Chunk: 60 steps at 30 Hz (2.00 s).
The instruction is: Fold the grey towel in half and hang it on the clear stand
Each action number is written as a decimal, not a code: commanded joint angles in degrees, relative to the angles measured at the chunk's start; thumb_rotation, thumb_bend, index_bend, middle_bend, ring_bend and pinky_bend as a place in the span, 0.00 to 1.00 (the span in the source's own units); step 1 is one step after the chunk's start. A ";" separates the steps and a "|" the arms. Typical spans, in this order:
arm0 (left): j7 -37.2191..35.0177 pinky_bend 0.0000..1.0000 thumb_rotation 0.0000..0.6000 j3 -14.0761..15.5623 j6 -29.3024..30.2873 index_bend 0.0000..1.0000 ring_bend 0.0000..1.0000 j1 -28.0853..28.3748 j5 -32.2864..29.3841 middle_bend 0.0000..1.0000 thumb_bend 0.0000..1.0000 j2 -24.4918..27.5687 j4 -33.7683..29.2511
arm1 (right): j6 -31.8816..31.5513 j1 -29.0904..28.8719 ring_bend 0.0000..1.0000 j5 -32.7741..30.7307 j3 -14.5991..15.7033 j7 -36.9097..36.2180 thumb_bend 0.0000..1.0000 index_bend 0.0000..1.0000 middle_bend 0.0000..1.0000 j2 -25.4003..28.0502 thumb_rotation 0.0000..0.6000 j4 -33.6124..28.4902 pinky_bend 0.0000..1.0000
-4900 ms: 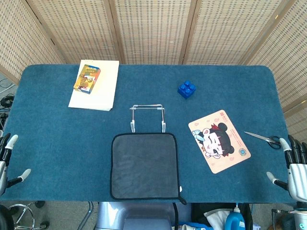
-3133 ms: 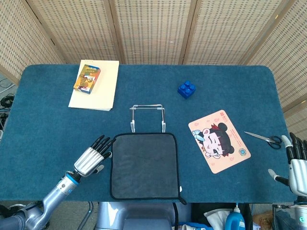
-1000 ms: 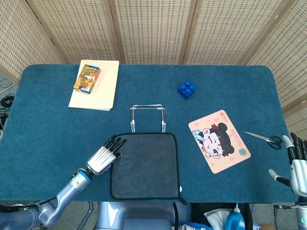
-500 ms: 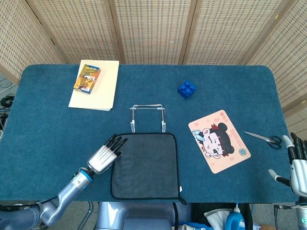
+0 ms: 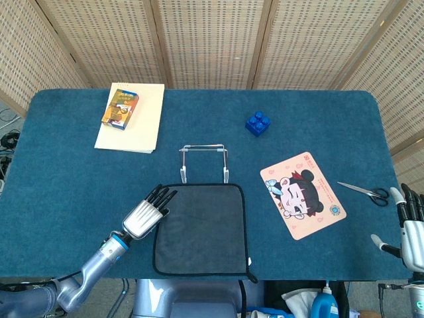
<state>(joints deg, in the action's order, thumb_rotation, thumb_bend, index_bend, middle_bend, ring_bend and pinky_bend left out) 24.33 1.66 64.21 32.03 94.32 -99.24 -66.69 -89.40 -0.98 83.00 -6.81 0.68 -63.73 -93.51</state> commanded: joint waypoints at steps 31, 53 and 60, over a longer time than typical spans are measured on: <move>-10.13 0.00 1.00 2.67 6.76 0.70 0.00 -3.85 0.85 0.00 0.45 4.47 5.40 | -0.02 0.12 0.00 0.64 0.43 -0.72 0.00 0.00 0.00 0.43 1.00 -0.51 0.00; -23.66 0.00 1.00 5.03 11.93 0.70 0.00 -9.58 0.57 0.00 0.45 7.04 18.38 | -0.12 0.16 0.00 1.04 0.66 -0.40 0.00 0.00 0.00 0.49 1.00 -0.90 0.00; -25.02 0.00 1.00 5.45 13.27 0.70 0.00 -11.04 0.75 0.00 0.45 8.00 21.84 | -0.22 0.23 0.00 1.04 0.63 -0.83 0.00 0.00 0.00 0.69 1.00 -0.95 0.00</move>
<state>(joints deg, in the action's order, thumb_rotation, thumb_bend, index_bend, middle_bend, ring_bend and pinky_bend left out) -0.37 7.01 77.26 21.36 95.10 -91.49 -45.44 -89.61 -0.76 84.04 -6.18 -0.14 -63.05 -94.46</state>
